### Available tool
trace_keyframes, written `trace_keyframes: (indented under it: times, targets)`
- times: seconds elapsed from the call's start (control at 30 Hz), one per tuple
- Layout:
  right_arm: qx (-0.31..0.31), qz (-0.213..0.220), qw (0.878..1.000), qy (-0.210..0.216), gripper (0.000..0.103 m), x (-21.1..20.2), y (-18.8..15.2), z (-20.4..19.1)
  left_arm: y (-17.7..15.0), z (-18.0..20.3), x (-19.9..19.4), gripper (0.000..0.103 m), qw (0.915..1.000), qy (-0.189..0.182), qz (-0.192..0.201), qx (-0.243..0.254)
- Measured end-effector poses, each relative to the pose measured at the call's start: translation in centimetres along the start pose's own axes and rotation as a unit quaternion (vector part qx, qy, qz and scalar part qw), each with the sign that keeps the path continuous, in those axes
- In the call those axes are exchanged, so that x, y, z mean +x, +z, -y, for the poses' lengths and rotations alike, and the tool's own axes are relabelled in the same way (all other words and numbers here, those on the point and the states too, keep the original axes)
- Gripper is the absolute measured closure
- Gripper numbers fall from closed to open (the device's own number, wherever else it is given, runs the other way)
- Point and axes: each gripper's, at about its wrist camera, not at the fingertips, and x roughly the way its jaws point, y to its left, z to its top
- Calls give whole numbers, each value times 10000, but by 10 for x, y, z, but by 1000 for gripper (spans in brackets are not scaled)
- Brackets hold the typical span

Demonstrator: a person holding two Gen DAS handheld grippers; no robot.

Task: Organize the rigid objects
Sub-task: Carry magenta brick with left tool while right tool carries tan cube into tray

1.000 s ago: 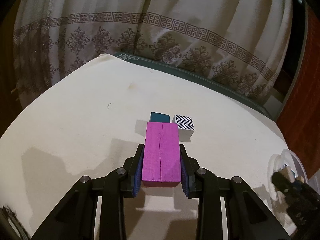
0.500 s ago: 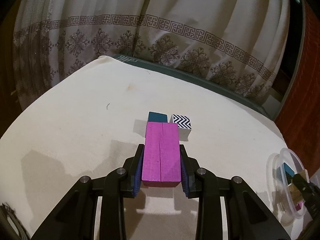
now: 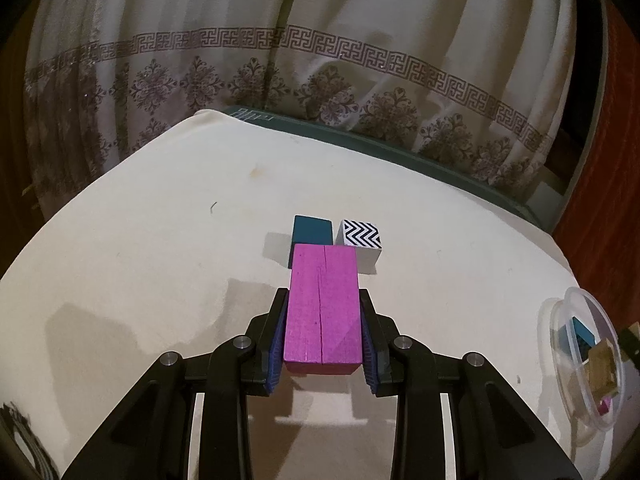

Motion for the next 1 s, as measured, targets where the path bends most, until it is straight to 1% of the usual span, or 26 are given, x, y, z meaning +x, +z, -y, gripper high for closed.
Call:
trace_keyframes:
  times: [0.17, 0.3, 0.5, 0.67, 0.87, 1.0]
  targets:
    - [171, 54, 9997, -137, 72, 0, 6, 15, -2, 2, 2, 71, 10000, 46, -11, 34]
    - [234, -68, 9996, -122, 71, 6, 7, 23, -3, 4, 2, 71, 10000, 59, -12, 78]
    - [374, -24, 9991, -189, 70, 0, -1, 33, -5, 12, -1, 71, 9996, 42, -54, 266]
    - [439, -20, 9986, -284, 69, -5, -12, 49, -9, 29, -12, 71, 9986, -31, -54, 517]
    - [630, -228, 9975, -219, 69, 5, -14, 68, -12, 56, -28, 71, 9969, -214, -16, 751]
    - [708, -193, 9972, -126, 69, 4, -16, 73, -15, 74, -36, 71, 9956, -289, -3, 886]
